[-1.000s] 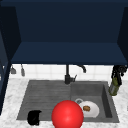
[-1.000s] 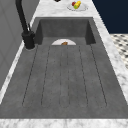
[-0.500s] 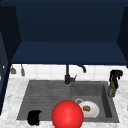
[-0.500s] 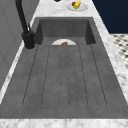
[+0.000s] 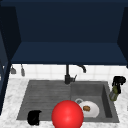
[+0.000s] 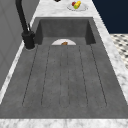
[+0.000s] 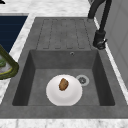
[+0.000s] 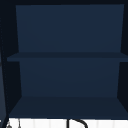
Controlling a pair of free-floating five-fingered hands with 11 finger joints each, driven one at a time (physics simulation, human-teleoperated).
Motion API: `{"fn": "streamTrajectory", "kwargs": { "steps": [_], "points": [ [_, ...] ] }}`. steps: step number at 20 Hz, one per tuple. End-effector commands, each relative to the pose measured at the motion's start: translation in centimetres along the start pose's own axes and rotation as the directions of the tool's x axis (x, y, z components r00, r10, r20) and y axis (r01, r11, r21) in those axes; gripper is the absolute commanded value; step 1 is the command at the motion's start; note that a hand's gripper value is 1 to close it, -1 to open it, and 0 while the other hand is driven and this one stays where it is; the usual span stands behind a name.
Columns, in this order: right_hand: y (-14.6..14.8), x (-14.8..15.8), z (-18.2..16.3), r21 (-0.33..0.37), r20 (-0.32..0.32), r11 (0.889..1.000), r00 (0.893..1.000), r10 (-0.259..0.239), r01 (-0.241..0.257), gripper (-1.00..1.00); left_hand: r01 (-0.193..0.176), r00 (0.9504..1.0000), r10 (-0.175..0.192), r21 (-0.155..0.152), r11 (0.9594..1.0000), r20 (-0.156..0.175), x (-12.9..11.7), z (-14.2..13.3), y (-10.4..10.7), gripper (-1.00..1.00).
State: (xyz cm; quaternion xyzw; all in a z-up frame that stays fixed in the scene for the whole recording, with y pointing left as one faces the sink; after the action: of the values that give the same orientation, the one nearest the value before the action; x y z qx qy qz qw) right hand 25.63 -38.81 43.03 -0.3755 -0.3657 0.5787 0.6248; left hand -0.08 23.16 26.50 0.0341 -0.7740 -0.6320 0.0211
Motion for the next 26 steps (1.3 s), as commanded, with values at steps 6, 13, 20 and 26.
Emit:
{"fn": "streamTrajectory", "kwargs": {
  "steps": [6, 13, 20, 26],
  "points": [
    [1.0, -6.2, -3.9, 0.011, 0.004, 1.0, 1.0, -0.006, 0.006, 1.0, 0.0, 1.0, 0.0, 0.0, 1.0, 0.0, 0.0, 0.0, 0.0, 0.0],
    [1.3, -6.7, -9.7, 0.096, -0.066, 0.992, 0.994, 0.091, -0.085, 1.0, 0.0, 1.0, 0.0, 0.0, 1.0, 0.0, 0.0, 0.0, 0.0, 0.0],
    [4.9, -7.4, -13.0, 0.065, -0.087, 0.991, 0.989, 0.12, -0.115, 1.0, 0.0, 1.0, 0.0, 0.0, 1.0, 0.0, 0.0, 0.0, 0.0, 0.0],
    [6.1, -10.6, -15.6, 0.08, -0.017, 0.995, 0.998, 0.058, -0.056, 1.0, 0.0, 1.0, 0.0, 0.0, 1.0, 0.0, 0.0, 0.0, 0.0, 0.0]
  ]
}}
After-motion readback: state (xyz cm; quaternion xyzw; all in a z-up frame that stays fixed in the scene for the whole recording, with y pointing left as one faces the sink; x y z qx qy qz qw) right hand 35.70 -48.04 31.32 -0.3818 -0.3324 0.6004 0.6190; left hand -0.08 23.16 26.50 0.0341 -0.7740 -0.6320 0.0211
